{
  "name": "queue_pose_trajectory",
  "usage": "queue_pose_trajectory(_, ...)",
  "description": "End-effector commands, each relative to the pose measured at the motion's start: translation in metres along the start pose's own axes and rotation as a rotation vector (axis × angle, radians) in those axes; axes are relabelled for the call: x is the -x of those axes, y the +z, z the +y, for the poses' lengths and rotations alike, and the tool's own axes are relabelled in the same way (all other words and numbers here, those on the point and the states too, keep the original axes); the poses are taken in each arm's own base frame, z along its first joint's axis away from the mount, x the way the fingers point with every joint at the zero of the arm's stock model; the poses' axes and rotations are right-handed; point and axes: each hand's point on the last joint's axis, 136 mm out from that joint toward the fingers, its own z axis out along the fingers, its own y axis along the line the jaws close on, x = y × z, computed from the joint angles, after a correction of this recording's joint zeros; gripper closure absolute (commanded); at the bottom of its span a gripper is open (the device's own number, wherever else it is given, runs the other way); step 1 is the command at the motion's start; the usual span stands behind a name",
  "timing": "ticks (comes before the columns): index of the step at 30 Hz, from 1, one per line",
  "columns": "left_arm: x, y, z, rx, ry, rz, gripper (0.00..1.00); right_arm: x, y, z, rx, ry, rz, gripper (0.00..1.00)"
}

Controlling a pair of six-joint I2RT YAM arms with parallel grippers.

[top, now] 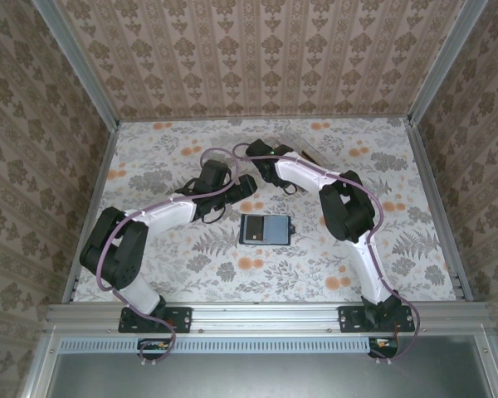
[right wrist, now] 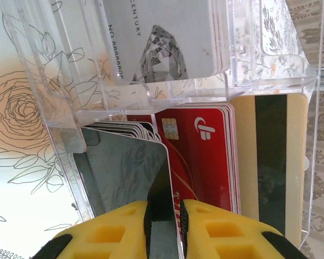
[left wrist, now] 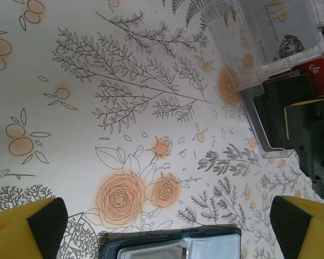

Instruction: Put the credit cards into the card holder

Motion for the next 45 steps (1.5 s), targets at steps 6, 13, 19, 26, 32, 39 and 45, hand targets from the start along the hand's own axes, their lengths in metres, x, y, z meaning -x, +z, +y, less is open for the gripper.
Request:
queue_pose_trajectory(6,0.003,-0.008,0.001,0.008,-0.016,-0.018,0.0,0.003,-0.015,-0.025,-0.022,0.061,-0.023,0.77)
queue_pose_trajectory(13,0.003,-0.008,0.002,0.007,-0.02,-0.015,0.0,0.001,-0.019,-0.026,0.001,0.065,-0.022,0.83)
queue_pose_trajectory(19,0.002,-0.007,0.002,0.007,-0.018,-0.012,0.0,0.0,-0.023,-0.028,0.017,0.069,-0.019,0.85)
queue_pose_trajectory(26,0.001,-0.005,0.002,0.005,-0.019,-0.004,0.0,0.0,-0.025,-0.027,0.031,0.069,-0.021,0.89)
queue_pose_trajectory(32,0.001,-0.006,0.003,0.007,-0.02,-0.005,0.0,-0.003,-0.036,-0.02,0.133,0.082,-0.008,0.94)
queue_pose_trajectory(39,0.001,-0.005,0.005,0.013,-0.024,-0.004,0.0,-0.01,-0.055,-0.017,0.282,0.173,0.022,1.0)
queue_pose_trajectory(45,0.001,-0.004,0.004,0.012,-0.019,0.006,0.0,-0.015,-0.067,-0.021,0.368,0.286,0.072,1.0)
